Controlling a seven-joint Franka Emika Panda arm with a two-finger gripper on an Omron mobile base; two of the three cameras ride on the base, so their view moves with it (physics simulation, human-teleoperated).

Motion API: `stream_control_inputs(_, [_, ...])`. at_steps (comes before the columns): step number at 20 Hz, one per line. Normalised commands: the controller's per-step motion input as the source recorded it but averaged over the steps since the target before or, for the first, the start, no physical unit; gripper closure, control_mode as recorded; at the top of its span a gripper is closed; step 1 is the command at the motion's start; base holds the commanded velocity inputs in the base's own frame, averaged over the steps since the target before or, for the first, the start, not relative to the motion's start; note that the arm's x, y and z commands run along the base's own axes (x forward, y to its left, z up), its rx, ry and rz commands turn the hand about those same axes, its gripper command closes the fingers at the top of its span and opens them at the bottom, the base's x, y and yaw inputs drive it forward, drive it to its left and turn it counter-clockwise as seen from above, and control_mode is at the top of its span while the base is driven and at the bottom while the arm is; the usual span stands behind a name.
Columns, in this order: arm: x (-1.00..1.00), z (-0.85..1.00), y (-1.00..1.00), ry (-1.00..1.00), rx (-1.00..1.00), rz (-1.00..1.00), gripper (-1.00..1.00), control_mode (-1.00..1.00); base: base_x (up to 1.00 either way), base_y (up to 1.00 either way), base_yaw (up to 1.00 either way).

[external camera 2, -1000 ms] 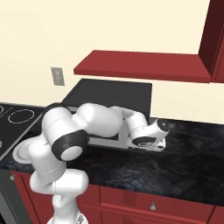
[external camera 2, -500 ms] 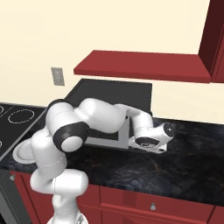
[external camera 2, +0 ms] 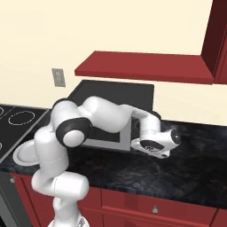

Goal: Pick up the bagel from the plate, place it on the toaster oven rack, close the door, and set the timer.

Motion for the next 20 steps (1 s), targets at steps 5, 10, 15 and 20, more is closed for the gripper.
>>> stream_control_inputs(5, [0.1, 0.0, -0.45, 0.04, 0.33, 0.0, 1.0, -1.0, 0.0, 0.0, 0.0])
stream_control_inputs(10, [0.12, -0.01, -0.29, 0.06, 0.42, 0.0, 1.0, -1.0, 0.0, 0.0, 0.0])
stream_control_inputs(15, [0.02, -0.04, -0.2, 0.06, 0.41, 0.0, 1.0, -1.0, 0.0, 0.0, 0.0])
stream_control_inputs(20, [-0.01, -0.01, -0.02, 0.01, 0.32, 0.0, 1.0, -1.0, 0.0, 0.0, 0.0])
